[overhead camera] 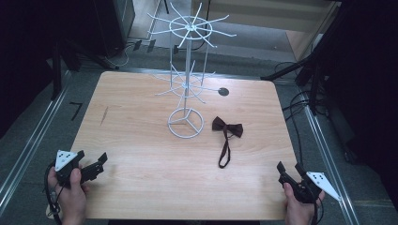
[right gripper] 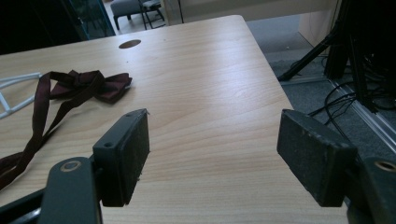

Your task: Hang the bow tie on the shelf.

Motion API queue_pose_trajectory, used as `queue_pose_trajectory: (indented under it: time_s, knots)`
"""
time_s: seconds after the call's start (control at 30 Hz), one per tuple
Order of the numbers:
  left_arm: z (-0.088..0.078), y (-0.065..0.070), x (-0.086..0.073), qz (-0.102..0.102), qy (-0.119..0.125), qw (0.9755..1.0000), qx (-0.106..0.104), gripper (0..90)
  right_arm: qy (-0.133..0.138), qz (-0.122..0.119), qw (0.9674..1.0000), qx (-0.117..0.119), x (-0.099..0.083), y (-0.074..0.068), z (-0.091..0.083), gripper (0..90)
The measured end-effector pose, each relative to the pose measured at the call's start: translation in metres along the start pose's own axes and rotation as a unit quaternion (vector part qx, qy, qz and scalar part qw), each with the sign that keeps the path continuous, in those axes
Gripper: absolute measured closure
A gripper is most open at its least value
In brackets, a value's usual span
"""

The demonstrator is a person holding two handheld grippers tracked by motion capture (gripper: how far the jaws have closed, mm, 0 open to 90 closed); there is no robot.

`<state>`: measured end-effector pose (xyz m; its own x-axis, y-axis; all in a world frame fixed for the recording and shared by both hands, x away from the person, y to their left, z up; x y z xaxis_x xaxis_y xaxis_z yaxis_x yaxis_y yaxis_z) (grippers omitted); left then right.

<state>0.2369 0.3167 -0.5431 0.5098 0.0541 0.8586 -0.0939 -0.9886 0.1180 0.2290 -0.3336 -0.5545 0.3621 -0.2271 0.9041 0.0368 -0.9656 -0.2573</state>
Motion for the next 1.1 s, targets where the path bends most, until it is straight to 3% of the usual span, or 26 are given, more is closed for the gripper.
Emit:
queue_pose_trajectory:
  time_s: [0.1, 0.27, 0.43, 0.8, 1.1]
  knots:
    - [0.0, 0.0, 0.0, -0.001, 0.0, 1.0, -0.001, 13.5, -0.006, -0.006, 0.9999, -0.006, 0.0, -0.002, 0.001, 28.8]
    - [0.0, -0.001, 0.0, -0.001, -0.004, 1.0, -0.001, 13.5, -0.015, 0.011, 0.9997, -0.013, 0.005, -0.014, 0.005, 33.6]
    - [0.001, 0.0, 0.0, 0.0, -0.005, 1.0, 0.0, 13.5, -0.02, 0.0, 0.9998, 0.008, 0.01, -0.033, 0.006, 35.8]
    - [0.001, -0.001, 0.0, 0.0, -0.008, 1.0, 0.0, 13.5, -0.059, 0.01, 0.9978, 0.028, 0.009, -0.061, 0.012, 40.5]
    - [0.002, 0.0, 0.0, 0.0, -0.008, 1.0, 0.001, 13.5, -0.092, -0.032, 0.9943, 0.042, 0.003, -0.092, 0.029, 39.5]
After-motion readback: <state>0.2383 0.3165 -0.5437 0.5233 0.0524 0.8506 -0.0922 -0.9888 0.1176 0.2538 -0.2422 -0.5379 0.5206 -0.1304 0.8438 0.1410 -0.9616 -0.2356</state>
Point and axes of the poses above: each handheld gripper's, and its own axes: z roughly forward along the jaws, x roughly out of its top, y roughly to its right, the point moved 4 cm from there along z, roughly forward along the jaws, and after that the axes turned 2 degrees about z, right-handed, at the moved point
